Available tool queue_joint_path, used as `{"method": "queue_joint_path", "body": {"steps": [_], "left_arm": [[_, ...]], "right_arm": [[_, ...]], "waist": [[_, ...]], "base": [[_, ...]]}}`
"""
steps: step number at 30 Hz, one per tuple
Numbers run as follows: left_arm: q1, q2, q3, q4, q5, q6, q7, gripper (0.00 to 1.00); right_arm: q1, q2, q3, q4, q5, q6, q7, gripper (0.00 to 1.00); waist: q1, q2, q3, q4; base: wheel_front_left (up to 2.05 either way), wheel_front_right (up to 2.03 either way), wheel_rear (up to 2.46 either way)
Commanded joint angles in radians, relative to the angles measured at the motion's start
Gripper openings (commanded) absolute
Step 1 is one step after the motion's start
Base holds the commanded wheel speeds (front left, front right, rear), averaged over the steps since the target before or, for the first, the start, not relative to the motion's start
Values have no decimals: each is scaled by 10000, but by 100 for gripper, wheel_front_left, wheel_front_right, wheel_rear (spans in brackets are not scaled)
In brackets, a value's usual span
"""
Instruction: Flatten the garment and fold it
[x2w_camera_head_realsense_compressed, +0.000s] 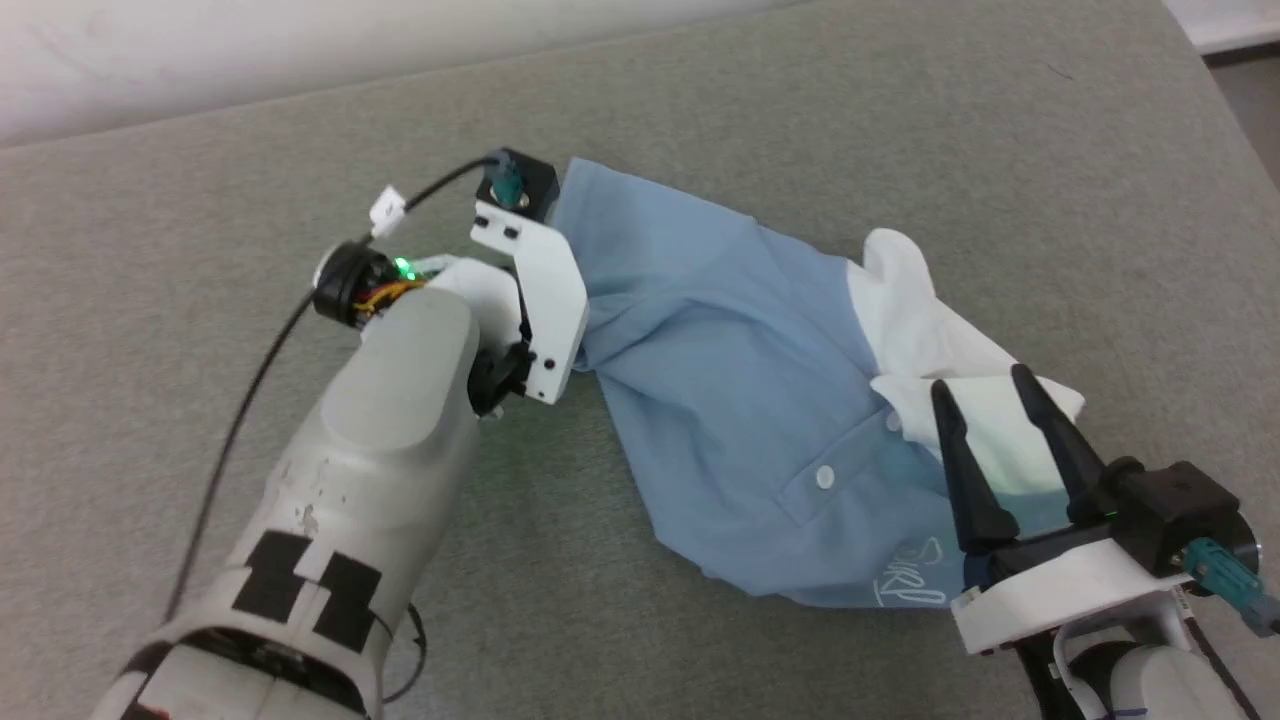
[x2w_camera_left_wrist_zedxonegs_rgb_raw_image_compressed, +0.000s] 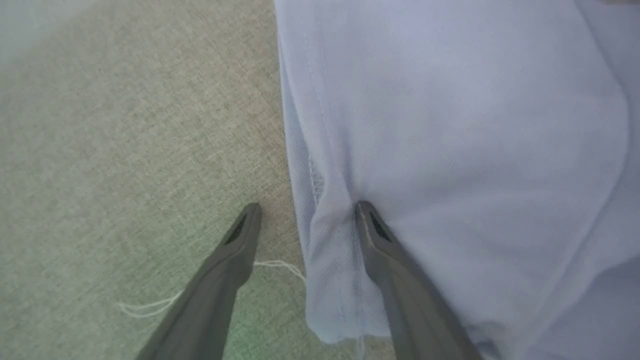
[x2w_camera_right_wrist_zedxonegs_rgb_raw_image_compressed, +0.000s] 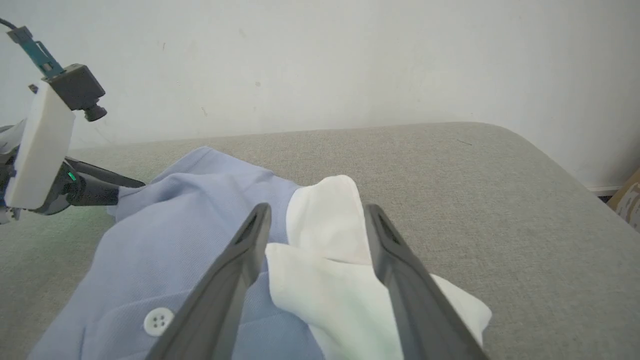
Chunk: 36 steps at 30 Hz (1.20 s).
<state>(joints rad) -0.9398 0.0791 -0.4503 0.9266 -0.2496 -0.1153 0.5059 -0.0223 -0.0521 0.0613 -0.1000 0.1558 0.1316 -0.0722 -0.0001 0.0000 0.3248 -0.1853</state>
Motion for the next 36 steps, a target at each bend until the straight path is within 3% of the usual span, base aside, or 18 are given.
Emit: {"method": "queue_joint_path", "body": {"steps": [1, 3, 4, 5, 6, 7, 16, 22, 26, 29, 30, 33, 36], "left_arm": [[182, -8, -235, 356, -22, -121, 241, 100], [229, -13, -479, 692, -104, -139, 561, 100], [265, -30, -580, 787, -208, -144, 654, 80], [304, -45, -737, 824, -296, -146, 689, 48], [337, -54, -884, 816, -399, -148, 659, 6], [400, -64, -1033, 791, -553, -149, 632, 0], [670, 972, -1179, -667, -1246, -146, -1593, 0], [2348, 2270, -632, -3053, -1452, 480, -2348, 0], [4521, 3463, -43, -5536, -1750, 1436, -1881, 0], [6737, 4241, 628, -7677, -2081, 2641, -1339, 0], [6737, 4241, 628, -7677, -2081, 2641, -1339, 0], [9058, 4645, 1239, -9638, -2410, 3902, -872, 0], [11003, 4695, 1634, -10950, -2712, 4897, -554, 0]], "right_arm": [[-190, 18, 38, 51, 53, -9, -64, 100], [-226, 18, 77, 114, 123, -9, -82, 100], [-240, 18, 78, 131, 144, -9, -89, 100], [-251, 18, 76, 144, 132, -9, -92, 100], [-261, 18, 72, 150, 125, -9, -88, 100], [-268, 18, 59, 158, 145, -9, -95, 100], [217, 18, -357, 128, 151, -9, 82, 100], [737, 18, -545, -19, 86, -9, 300, 100], [1046, 18, -589, -165, 72, -9, 454, 100], [1267, 18, -654, -273, 66, -9, 549, 100], [1267, 18, -654, -273, 66, -9, 549, 100], [1497, 18, -785, -384, 81, -9, 594, 100], [1703, 18, -934, -488, 146, -9, 641, 100]], "waist": [[1, 0, 190, -243], [1, 0, 156, -276], [1, 0, 129, -279], [1, 0, 90, -279], [1, 0, 62, -275], [1, 0, -4, -260], [1, 0, -1000, 357], [1, 0, -1865, 959], [1, 0, -2287, 1270], [1, 0, -2511, 1443], [1, 0, -2511, 1443], [1, 0, -2650, 1626], [1, 0, -2729, 1827]], "base": [[0, 0, 0], [0, 0, 0], [0, 0, 0], [0, 0, 0], [0, 0, 0], [0, 0, 0], [0, 0, 0], [0, 0, 0], [0, 0, 0], [0, 0, 0], [0, 0, 0], [0, 0, 0], [0, 0, 0]]}}
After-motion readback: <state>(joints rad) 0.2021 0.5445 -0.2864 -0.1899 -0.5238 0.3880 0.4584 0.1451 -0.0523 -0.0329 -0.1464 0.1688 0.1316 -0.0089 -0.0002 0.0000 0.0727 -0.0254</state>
